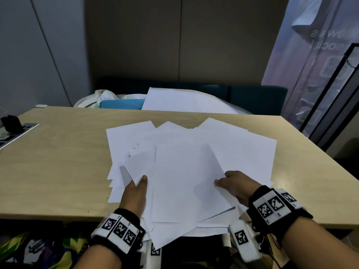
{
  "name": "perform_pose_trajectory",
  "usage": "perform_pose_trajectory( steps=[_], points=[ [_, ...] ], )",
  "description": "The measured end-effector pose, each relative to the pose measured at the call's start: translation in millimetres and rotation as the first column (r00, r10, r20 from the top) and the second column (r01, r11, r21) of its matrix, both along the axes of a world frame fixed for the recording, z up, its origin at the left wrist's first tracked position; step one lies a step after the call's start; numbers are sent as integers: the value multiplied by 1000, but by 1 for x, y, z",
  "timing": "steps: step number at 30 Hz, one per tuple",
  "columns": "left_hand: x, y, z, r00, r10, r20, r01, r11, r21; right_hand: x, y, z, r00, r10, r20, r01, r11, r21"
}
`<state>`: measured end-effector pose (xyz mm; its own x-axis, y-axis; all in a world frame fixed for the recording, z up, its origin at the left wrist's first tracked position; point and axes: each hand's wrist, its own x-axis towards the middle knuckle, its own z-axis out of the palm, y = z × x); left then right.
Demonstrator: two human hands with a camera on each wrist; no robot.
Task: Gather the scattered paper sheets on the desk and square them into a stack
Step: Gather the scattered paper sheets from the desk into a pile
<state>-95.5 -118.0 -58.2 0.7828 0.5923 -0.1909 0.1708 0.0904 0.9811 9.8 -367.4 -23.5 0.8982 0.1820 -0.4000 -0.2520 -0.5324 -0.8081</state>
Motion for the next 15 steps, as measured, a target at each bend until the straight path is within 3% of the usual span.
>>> perform_pose_trajectory(
  steps=[2,5,9,13,15],
  points=[
    [0,-1,3,998,-49,-37,49,999,-19,-7,5,-4,994,-102,-29,105,982,160],
    [-1,0,6,990,-114,-87,108,992,-65,1,5,-7,972,-221,-82,233,954,188],
    [-2,4,11,978,-165,-129,151,982,-112,15,6,-7,989,-116,-96,120,992,41],
    [4,3,13,967,-101,-234,113,993,38,16,8,3,995,-40,-91,38,999,-22],
    [6,0,10,981,-54,-188,64,997,46,18,13,3,998,13,-69,-18,997,-78]
  ],
)
